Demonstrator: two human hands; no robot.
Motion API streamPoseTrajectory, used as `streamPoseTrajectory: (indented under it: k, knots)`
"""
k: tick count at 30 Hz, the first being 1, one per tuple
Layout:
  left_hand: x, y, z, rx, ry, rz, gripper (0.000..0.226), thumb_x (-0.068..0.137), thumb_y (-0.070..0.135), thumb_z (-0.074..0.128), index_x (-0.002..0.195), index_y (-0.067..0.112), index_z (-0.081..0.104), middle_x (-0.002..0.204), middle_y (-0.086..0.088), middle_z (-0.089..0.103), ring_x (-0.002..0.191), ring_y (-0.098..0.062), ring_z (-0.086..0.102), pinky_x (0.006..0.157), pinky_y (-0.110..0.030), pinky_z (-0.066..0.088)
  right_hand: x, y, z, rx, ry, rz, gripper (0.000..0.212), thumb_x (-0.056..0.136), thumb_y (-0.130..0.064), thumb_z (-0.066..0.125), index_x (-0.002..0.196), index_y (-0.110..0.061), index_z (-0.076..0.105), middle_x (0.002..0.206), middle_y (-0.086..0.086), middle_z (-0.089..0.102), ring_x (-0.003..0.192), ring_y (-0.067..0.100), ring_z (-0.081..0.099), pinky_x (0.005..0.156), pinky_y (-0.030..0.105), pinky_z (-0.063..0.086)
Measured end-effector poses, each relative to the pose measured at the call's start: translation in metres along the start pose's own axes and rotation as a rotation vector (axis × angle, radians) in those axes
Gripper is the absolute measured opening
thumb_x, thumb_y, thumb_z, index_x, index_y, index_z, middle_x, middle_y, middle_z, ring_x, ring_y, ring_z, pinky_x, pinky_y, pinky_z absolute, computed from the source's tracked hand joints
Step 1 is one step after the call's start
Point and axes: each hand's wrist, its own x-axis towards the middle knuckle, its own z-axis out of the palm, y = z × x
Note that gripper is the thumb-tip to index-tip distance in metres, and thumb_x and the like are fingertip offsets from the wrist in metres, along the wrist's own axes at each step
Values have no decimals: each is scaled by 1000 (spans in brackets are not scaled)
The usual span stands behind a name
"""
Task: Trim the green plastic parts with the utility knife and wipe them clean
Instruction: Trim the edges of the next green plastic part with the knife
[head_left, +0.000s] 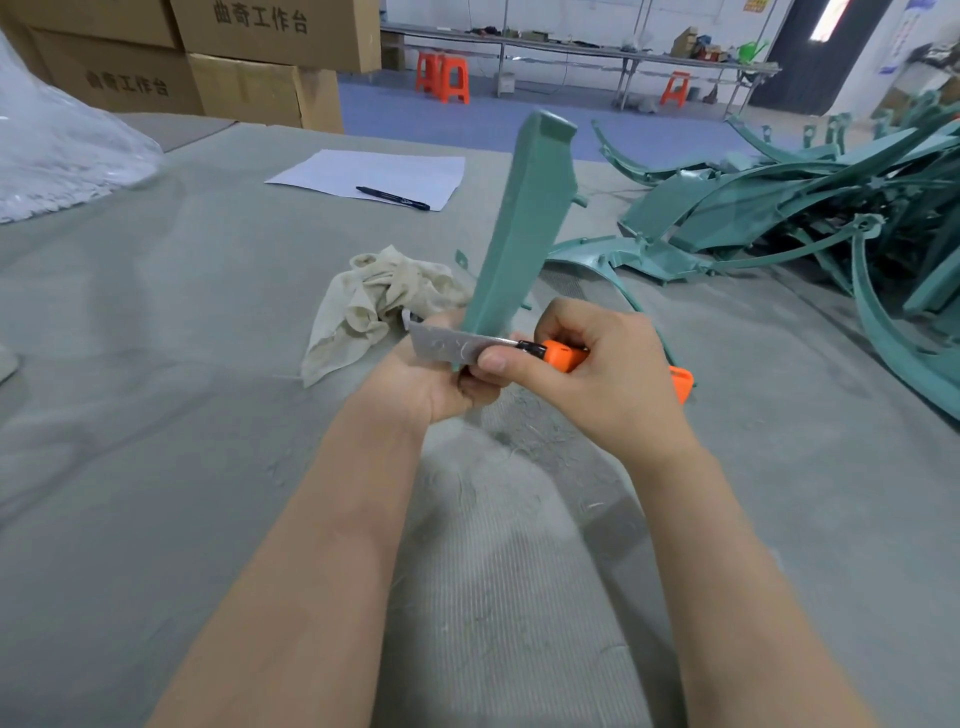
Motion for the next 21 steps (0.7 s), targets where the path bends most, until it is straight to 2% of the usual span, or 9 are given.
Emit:
streamPoseTrajectory:
  k: [2,5,6,8,11,13,17,19,21]
  knots:
    - [-3,3,-1,74,31,21,73,100,13,24,37,13,60,44,2,52,45,-7,38,39,-10,22,0,-2,1,-26,38,6,62,62,-71,68,62,-12,51,48,-7,40,52,17,41,52,34,36]
    - [-5,8,0,124,69,41,71,100,14,31,35,12,58,42,2,48,33,-6,32,32,-10,23,0,-6,4,-66,82,11,59,60,-71,64,62,-14,50,48,-9,40,53,18,42,56,38,40]
    - [-5,9,0,124,76,37,67,100,14,31,39,12,59,41,2,45,32,-5,31,30,-11,22,1,-7,4,-63,100,7,59,60,-71,65,62,-14,50,49,-9,40,53,18,42,56,38,40]
    - [-6,9,2,131,112,-8,49,100,14,29,61,4,56,38,4,38,28,-3,30,27,-11,20,1,-5,2,3,176,14,62,62,-72,62,63,-11,52,51,-9,39,54,17,40,56,35,38]
    - [-5,7,6,238,165,-79,31,102,22,34,82,3,50,35,6,35,24,-2,28,26,-12,18,3,3,-6,72,312,56,54,68,-69,59,62,-17,47,50,-11,35,53,14,35,56,30,32]
    - [-3,6,7,252,173,-109,30,103,24,35,85,4,50,35,7,34,24,-2,28,25,-12,18,4,7,-9,86,361,83,53,70,-67,60,59,-19,42,50,-9,32,53,12,32,56,29,29]
    - [-2,6,4,222,214,-73,28,102,24,38,84,6,49,36,7,34,25,-1,28,25,-13,19,5,14,-17,189,478,127,60,76,-61,60,62,-6,41,54,-5,29,56,12,28,56,28,25]
    - [-2,6,4,146,224,-63,26,102,20,38,81,8,47,36,7,32,25,-1,26,26,-12,18,5,15,-19,195,440,111,58,77,-61,59,61,-8,41,54,-3,30,56,12,29,55,28,26]
    - [-1,5,4,76,231,-68,27,101,15,36,77,8,47,36,7,32,25,-1,26,26,-12,17,4,13,-17,179,316,76,55,75,-62,62,60,-12,44,53,-5,33,54,10,30,53,26,27]
